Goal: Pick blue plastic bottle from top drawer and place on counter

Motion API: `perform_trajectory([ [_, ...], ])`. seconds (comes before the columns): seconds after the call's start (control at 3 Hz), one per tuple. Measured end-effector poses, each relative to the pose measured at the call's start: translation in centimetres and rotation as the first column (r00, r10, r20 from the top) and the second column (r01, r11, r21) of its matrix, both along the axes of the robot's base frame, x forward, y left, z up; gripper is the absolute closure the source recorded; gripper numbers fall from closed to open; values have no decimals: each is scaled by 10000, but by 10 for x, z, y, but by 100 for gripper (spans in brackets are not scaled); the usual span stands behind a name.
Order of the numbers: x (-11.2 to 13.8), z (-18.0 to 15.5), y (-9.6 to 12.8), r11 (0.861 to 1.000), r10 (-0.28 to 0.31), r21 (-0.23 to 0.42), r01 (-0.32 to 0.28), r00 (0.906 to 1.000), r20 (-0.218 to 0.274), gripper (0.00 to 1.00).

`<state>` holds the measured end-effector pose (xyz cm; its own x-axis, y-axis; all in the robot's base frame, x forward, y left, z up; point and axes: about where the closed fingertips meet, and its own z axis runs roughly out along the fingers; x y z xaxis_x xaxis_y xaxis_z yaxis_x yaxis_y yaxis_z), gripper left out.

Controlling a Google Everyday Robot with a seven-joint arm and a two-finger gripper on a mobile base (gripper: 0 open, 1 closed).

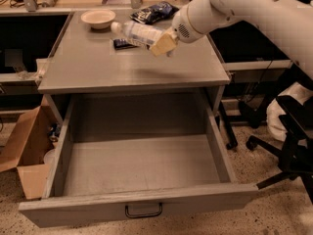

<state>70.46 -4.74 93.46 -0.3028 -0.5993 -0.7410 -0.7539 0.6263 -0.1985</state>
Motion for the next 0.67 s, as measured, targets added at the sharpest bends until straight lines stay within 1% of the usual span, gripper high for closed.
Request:
perform_trajectory([
  [0.33,42,-8,-31,9948,-1008,-197,999,9936,-503,100],
  [0.67,73,-31,-54,9853,-1687,-479,1640,9786,-1182,100],
])
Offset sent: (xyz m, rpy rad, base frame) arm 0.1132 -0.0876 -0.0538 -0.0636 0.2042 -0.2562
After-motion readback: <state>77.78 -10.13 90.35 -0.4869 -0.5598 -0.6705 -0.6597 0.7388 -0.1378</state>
